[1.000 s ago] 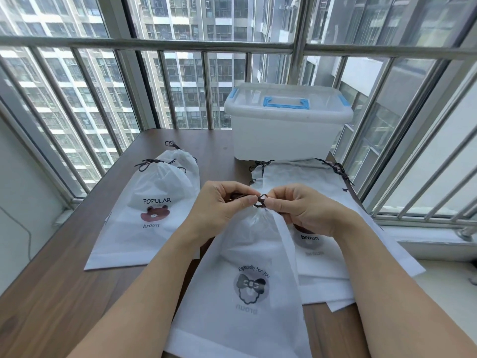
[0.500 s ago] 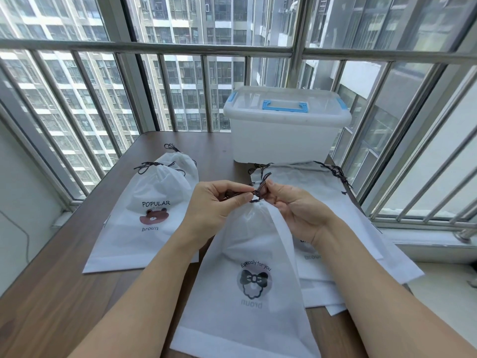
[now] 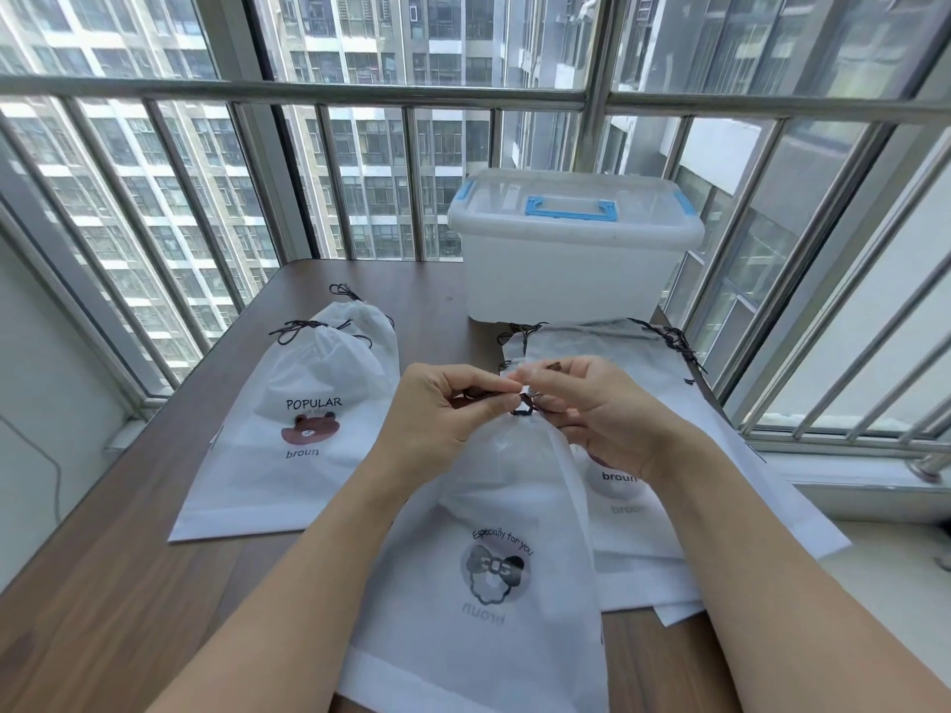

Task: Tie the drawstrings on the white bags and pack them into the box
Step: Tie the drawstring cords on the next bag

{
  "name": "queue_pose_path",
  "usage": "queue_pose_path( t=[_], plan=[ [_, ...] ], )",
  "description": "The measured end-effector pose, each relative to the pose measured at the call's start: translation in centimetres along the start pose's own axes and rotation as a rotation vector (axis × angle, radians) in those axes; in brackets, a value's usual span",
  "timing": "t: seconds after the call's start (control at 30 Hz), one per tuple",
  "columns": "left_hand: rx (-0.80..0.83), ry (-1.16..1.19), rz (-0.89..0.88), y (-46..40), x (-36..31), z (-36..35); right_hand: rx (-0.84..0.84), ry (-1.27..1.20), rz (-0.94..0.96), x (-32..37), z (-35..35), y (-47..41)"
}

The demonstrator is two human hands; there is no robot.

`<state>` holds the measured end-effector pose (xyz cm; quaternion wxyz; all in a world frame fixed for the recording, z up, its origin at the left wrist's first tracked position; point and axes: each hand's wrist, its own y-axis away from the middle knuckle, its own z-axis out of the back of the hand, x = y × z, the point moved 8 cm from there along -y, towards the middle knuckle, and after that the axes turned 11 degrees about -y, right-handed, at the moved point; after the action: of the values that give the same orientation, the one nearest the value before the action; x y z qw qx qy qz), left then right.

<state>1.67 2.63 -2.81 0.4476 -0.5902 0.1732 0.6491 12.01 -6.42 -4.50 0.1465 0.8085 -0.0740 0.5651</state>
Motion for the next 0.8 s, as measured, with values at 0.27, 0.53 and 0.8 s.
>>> queue_pose_path(
  t=[0.27, 0.53, 0.8],
  plan=[
    [-0.002, 0.067, 0.098, -0.3, 1.2, 0.2, -0.083, 0.480, 0.349, 2.0, -0.1, 0.0],
    [-0.051, 0.160, 0.152, -0.6, 1.6, 1.1, -0.092, 0.420, 0.450, 2.4, -0.1, -0.1],
    [-0.018, 0.060, 0.140, -0.6, 1.7, 0.8, -0.035, 0.079, 0.386, 1.6, -0.8, -0.3]
  ],
)
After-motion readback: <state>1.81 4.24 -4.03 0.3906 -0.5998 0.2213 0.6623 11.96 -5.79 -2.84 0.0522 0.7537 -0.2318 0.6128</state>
